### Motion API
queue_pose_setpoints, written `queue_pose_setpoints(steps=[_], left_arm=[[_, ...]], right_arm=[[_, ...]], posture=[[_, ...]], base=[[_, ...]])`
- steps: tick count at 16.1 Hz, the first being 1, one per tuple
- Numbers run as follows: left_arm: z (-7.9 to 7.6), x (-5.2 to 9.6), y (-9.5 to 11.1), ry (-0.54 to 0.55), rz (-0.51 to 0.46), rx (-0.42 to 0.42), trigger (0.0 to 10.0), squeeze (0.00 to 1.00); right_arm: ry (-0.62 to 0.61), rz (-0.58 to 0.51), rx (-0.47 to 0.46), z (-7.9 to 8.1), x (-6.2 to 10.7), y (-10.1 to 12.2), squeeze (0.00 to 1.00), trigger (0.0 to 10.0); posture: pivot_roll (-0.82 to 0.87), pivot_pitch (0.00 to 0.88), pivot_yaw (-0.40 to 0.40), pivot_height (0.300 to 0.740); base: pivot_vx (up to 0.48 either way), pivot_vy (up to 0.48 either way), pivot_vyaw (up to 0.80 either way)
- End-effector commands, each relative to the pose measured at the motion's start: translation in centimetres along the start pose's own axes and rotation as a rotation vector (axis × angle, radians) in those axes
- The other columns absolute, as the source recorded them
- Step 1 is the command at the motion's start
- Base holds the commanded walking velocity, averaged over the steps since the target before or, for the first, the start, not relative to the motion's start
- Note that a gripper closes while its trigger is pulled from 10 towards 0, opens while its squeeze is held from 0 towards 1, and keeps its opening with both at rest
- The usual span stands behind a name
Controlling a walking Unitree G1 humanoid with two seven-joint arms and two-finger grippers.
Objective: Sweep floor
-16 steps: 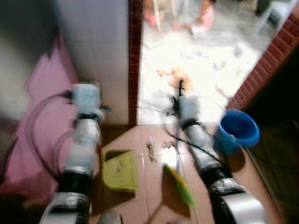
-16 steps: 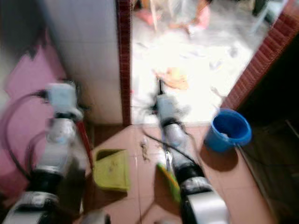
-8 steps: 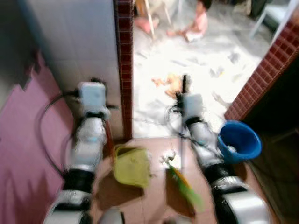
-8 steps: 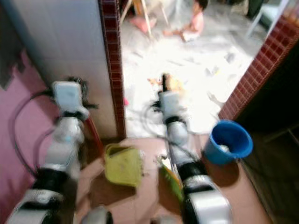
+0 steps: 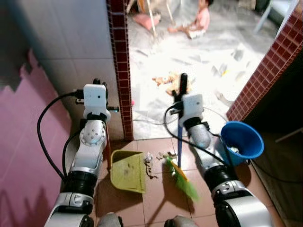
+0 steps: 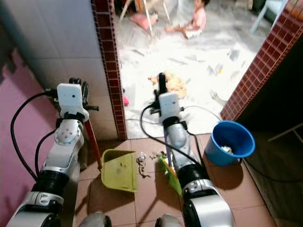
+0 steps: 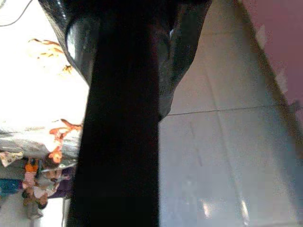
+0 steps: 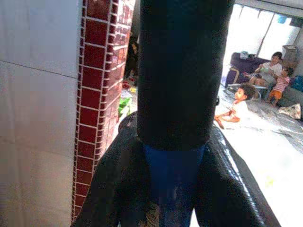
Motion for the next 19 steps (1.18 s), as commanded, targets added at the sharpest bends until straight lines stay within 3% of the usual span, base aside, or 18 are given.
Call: queue_pose_setpoints(steps=[1, 6, 14, 17, 19], left_arm=[[0.2, -0.7, 1.5, 0.012, -0.072, -0.031, 10.0, 0.00], [-0.1, -0.5, 1.0, 0.019, -0.059, -0.043, 10.0, 0.00], [0.4, -0.4, -0.2, 0.072, -0.053, -0.022, 10.0, 0.00], [0.2, -1.0, -0.5, 0.120, -0.047, -0.006, 10.0, 0.00], [-0.8, -1.4, -1.2, 0.136, -0.009, 0.039, 10.0, 0.00]], right_arm=[[-0.004, -0.032, 0.013, -0.4, -0.4, 0.7, 0.00, 10.0], [-0.048, -0.054, 0.016, -0.6, -0.1, 1.1, 0.00, 10.0], [-0.132, -0.042, 0.012, -1.8, 1.1, 1.5, 0.00, 10.0], [-0.169, -0.036, 0.035, -2.6, 1.4, 1.9, 0.00, 10.0], [-0.199, -0.045, 0.086, -3.5, 1.1, 2.5, 0.00, 10.0]], posture=[[0.01, 0.028, -0.012, 0.740], [-0.02, 0.042, 0.021, 0.740], [-0.06, 0.224, 0.049, 0.740], [-0.09, 0.273, 0.045, 0.740], [-0.11, 0.287, 0.033, 0.740]], base=[[0.000, 0.000, 0.00], [0.000, 0.000, 0.00], [0.000, 0.000, 0.00], [0.000, 0.000, 0.00], [0.000, 0.000, 0.00]])
Point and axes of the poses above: a point about 5 cm out from each wrist's last joint towards the gripper, its own x axis pointing back from the gripper into the wrist, its own y axis along the axis of the wrist's last joint, z = x × y, the point moved 1 cm from there along -x, pointing out of the wrist towards the gripper, and after that the axes turned 5 degrees about x, right-handed, at the moved point
